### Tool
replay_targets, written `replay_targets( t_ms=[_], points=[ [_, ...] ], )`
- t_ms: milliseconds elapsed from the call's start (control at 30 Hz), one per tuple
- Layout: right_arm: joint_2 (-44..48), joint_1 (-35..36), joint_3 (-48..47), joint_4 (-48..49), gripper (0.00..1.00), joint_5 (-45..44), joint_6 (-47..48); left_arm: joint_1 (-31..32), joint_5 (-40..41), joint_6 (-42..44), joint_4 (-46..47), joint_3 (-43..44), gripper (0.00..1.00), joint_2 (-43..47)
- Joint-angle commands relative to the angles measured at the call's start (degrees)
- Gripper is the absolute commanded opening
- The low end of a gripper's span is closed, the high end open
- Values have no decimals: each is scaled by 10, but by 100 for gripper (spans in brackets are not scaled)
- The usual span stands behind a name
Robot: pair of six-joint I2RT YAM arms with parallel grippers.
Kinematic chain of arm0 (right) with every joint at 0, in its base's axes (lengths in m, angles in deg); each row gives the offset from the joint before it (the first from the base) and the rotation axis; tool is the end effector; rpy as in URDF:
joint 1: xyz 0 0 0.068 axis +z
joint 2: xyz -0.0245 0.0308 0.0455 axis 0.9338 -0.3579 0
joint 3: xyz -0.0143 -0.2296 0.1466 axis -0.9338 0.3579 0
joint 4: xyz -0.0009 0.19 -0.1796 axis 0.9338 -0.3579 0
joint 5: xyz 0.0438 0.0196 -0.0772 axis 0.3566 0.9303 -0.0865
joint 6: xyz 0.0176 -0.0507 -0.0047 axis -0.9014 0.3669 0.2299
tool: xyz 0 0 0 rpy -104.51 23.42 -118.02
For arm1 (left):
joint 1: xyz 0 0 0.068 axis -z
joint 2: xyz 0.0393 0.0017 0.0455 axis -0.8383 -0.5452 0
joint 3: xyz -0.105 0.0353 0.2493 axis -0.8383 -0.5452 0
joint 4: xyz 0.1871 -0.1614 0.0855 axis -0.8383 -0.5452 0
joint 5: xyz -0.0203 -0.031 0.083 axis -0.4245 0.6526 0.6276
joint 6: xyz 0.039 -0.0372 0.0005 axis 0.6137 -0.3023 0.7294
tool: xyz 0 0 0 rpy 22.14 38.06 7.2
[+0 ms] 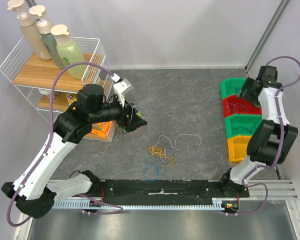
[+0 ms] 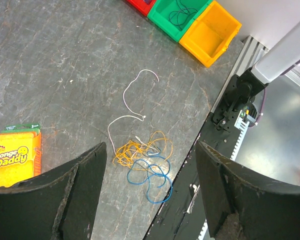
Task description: Untangle the cables
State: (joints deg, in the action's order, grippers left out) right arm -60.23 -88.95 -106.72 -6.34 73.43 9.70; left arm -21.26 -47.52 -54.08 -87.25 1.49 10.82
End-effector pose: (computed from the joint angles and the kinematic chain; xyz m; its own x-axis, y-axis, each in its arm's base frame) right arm 0.3317 -0.1223 0.2922 -0.6005 0.5722 -0.5586 0.6060 0.7814 0.1491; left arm 0.1515 -0.1287 0.4335 -0.4004 0.1936 -0.8956 0.8263 0.4988 -0.2616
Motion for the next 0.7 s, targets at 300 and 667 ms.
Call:
replay_targets(
  t_ms=[300, 667],
  points=[
    [-156, 15, -36, 73, 78, -21, 65, -5, 12, 26, -1, 8, 78, -4],
    [-171, 30, 27, 144, 66, -94, 34, -29, 15, 25, -5, 24, 78, -38]
  ],
)
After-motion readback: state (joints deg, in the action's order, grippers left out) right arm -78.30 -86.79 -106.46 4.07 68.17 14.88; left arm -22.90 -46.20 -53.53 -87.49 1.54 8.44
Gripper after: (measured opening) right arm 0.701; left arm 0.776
